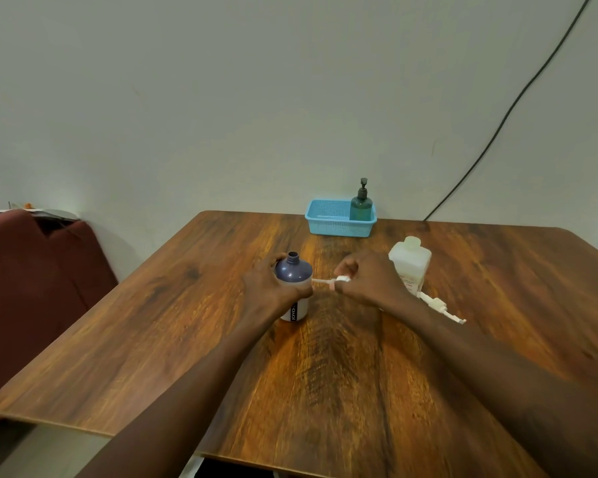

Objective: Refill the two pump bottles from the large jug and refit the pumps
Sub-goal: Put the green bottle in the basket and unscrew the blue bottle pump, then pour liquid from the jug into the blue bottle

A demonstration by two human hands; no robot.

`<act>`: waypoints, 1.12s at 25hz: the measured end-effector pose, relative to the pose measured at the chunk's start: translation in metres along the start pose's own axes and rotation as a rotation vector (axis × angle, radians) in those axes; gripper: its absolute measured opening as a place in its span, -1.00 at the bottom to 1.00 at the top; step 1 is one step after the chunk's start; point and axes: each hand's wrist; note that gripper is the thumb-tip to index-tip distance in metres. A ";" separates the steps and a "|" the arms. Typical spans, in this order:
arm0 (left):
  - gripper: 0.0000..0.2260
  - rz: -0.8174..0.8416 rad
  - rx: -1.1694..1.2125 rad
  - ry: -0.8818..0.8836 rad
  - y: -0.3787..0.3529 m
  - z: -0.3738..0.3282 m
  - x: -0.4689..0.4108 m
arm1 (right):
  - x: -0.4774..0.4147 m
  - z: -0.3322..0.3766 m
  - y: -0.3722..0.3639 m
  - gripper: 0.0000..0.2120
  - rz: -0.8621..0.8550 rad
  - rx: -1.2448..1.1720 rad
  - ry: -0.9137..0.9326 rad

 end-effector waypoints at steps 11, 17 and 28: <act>-0.35 0.008 0.013 -0.076 -0.011 -0.010 0.007 | 0.015 -0.023 -0.028 -0.78 0.112 0.029 -0.038; -0.33 0.003 0.043 -0.130 -0.023 -0.029 -0.005 | 0.008 -0.019 0.020 -0.78 -0.211 -0.018 0.193; -0.29 0.093 0.087 -0.282 -0.058 -0.050 -0.014 | 0.011 -0.080 0.060 -0.07 -0.133 -0.086 -0.144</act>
Point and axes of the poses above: each hand's wrist, its own x-axis away from the middle knuckle, its own y-axis out of the back of the hand, z = x × y, and after that the axes turned 9 degrees about x, right-handed
